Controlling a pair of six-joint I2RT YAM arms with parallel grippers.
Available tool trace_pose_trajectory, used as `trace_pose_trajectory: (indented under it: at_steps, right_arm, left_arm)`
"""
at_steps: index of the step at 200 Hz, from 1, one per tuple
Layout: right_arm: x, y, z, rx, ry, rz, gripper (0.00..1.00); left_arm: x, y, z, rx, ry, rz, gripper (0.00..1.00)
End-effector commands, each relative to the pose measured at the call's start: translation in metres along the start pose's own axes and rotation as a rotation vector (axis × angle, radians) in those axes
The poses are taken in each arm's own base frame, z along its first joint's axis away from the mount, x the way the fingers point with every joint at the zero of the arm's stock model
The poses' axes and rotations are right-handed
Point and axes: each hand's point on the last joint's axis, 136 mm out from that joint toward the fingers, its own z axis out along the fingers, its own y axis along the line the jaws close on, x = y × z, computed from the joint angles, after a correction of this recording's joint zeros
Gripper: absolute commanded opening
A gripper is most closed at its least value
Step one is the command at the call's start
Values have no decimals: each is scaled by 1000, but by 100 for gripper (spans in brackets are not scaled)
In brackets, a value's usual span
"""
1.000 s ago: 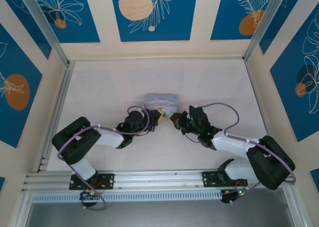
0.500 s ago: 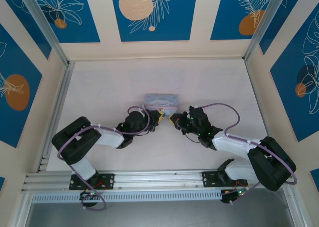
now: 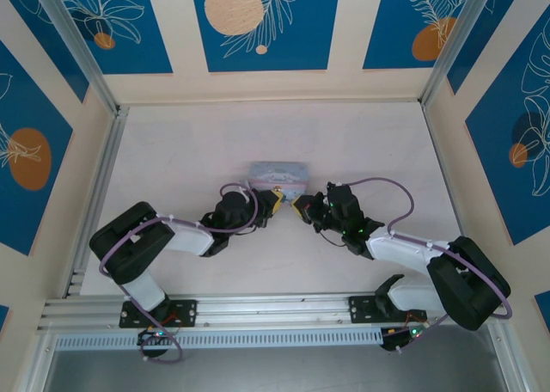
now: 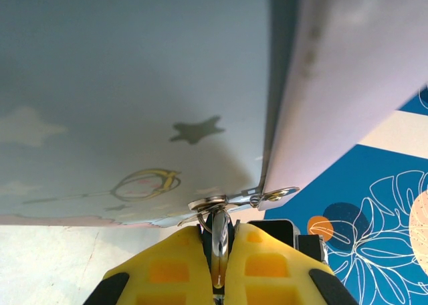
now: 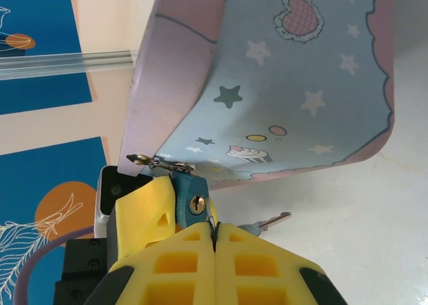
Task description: Unlock the padlock with the key
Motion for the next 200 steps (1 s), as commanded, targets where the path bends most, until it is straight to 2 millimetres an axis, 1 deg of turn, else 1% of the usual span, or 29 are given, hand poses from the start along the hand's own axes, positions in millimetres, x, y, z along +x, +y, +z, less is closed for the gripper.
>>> trace_pose_trajectory:
  at_steps: [1,38,54,92,132,160,181,200]
  right_arm:
    - [-8,17,-6,-35,-38,-25,0]
    - [-8,18,-7,-36,-37,-26,0]
    - [-7,19,-5,-39,-32,-26,0]
    - [-9,13,-6,-35,-37,-16,0]
    - [-10,11,-20,-73,-30,-4,0]
    - [-5,3,-28,-89,-15,8,0]
    - [-2,2,-33,-112,-3,12,0]
    - [0,1,-36,-132,-2,18,0]
  left_arm:
    - [4,-13,2,48,6,9,0]
    - [4,-12,3,47,9,10,0]
    - [5,-14,4,53,10,8,0]
    - [4,-21,3,77,2,-8,0]
    - [6,-21,-1,89,16,-42,0]
    - [5,-20,-8,92,9,-50,0]
    - [7,-27,-13,116,20,-48,0]
    - [7,-30,-17,112,20,-44,0]
